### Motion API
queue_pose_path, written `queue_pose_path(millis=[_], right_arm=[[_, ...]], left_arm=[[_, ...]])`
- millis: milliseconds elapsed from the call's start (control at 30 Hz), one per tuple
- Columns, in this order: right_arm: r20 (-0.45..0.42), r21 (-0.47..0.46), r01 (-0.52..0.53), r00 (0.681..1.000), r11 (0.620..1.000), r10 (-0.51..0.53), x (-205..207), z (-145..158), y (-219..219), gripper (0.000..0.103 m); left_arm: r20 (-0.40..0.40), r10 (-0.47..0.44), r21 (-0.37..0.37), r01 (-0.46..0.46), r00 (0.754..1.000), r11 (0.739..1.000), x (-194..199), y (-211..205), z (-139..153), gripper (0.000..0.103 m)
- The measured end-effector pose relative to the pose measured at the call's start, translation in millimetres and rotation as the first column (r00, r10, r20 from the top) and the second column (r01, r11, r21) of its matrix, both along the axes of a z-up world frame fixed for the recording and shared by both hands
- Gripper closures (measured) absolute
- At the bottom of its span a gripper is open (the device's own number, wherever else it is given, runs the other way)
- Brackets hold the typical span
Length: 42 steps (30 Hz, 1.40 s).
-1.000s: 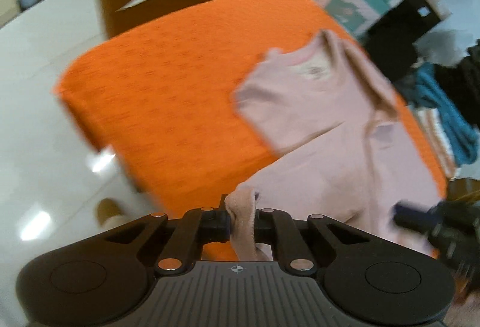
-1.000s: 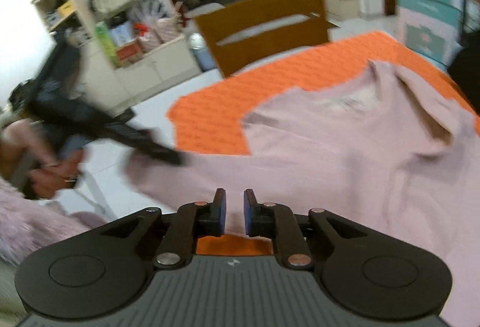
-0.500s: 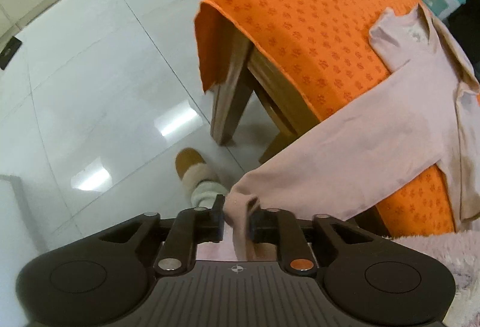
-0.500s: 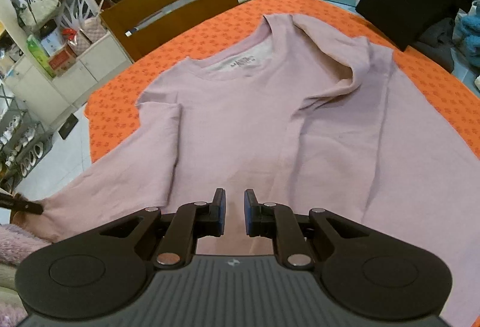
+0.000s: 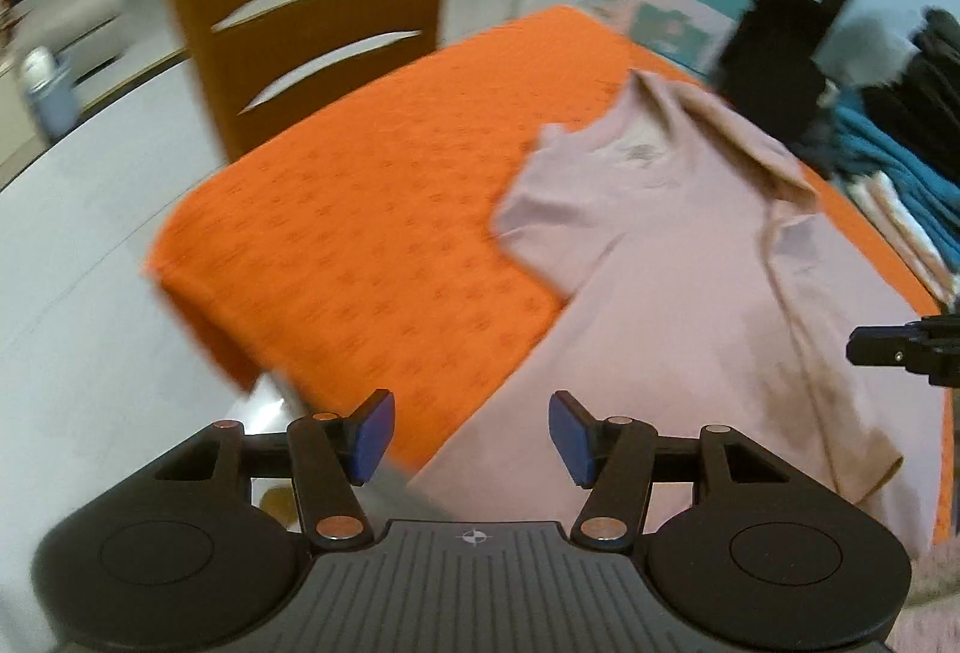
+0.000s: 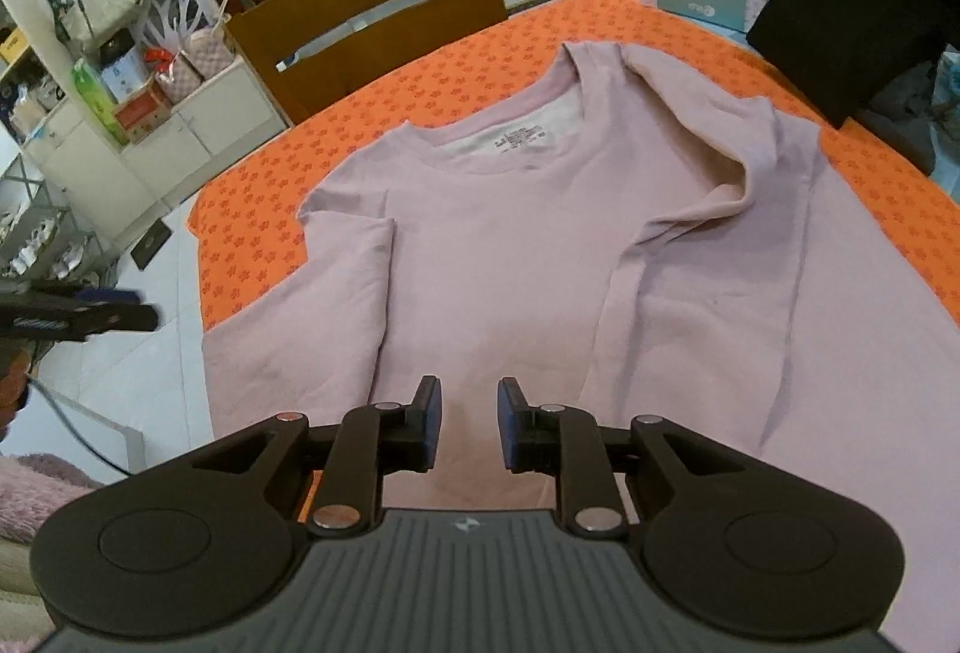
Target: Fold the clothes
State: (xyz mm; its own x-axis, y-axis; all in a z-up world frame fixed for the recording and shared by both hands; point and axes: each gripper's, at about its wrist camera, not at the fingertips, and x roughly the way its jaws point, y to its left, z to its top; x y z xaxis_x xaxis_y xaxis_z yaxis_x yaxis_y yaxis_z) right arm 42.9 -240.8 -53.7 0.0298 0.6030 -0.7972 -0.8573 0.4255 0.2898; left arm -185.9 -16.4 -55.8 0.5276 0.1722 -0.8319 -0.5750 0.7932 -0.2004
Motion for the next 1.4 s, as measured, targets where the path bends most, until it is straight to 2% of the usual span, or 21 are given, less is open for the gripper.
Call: queue_pose_path(millis=[100,367,500,600,633,700,733,900,1033,1167,1267,1333,1367,1400], right_arm=[[-0.004,0.005,0.028,1.0,1.0,-0.028,-2.4,0.0,-9.2,0.075],[-0.025,0.012,0.134,0.991,0.991,-0.133,-8.1,-4.4,-43.3,0.074],[-0.032,0.016,0.184,0.983,0.983,-0.183,-8.7,-7.4,-58.6,0.074],[-0.034,0.019,0.213,0.977,0.977,-0.212,-8.9,-8.4,-66.5,0.074],[-0.035,0.021,0.222,0.975,0.975,-0.221,-8.7,-8.6,-68.5,0.074],[-0.039,0.024,0.236,0.971,0.971,-0.235,-7.9,-9.3,-71.7,0.074],[-0.041,0.026,0.241,0.97,0.97,-0.24,-7.8,-9.7,-72.8,0.074],[-0.04,0.021,0.24,0.97,0.97,-0.24,-7.0,-13.2,-72.2,0.074],[-0.041,0.01,0.226,0.974,0.974,-0.225,-6.6,-16.6,-69.5,0.074],[-0.038,-0.011,0.196,0.98,0.981,-0.196,-7.5,-22.5,-66.1,0.074],[-0.036,-0.03,0.17,0.985,0.985,-0.171,-9.2,-26.7,-64.9,0.074],[-0.029,-0.046,0.149,0.988,0.988,-0.151,-11.0,-29.4,-64.8,0.071],[-0.023,-0.055,0.14,0.99,0.989,-0.141,-11.8,-30.9,-64.8,0.07],[-0.017,-0.064,0.131,0.991,0.989,-0.132,-12.7,-32.3,-64.7,0.069]], left_arm=[[0.008,-0.061,0.005,0.061,0.998,0.998,25.4,-5.4,-5.0,0.043],[0.022,-0.169,-0.013,0.169,0.985,0.985,82.4,-9.6,-27.0,0.044],[-0.001,-0.198,-0.014,0.198,0.98,0.98,100.3,-11.8,-38.0,0.044],[-0.018,-0.21,0.004,0.21,0.978,0.978,104.4,-12.9,-43.7,0.048],[-0.022,-0.214,0.012,0.214,0.977,0.977,104.8,-13.4,-44.8,0.056],[-0.025,-0.227,0.01,0.227,0.974,0.974,101.2,-12.1,-43.3,0.089],[-0.022,-0.231,0.001,0.231,0.973,0.973,98.3,-10.4,-42.3,0.098],[0.003,-0.17,-0.042,0.17,0.985,0.985,66.4,-1.0,-27.6,0.099],[-0.02,-0.13,-0.079,0.128,0.991,0.989,29.4,0.1,-19.3,0.099],[-0.076,-0.102,-0.13,0.092,0.992,0.987,-8.3,-2.3,-21.7,0.099],[-0.142,-0.099,-0.141,0.079,0.985,0.987,-26.7,-6.5,-30.5,0.097],[-0.176,-0.087,-0.135,0.064,0.981,0.989,-36.2,-8.6,-35.0,0.094],[-0.189,-0.08,-0.132,0.055,0.979,0.99,-40.6,-9.3,-36.9,0.088],[-0.176,-0.065,-0.137,0.041,0.982,0.99,-42.8,-8.1,-35.8,0.086]])
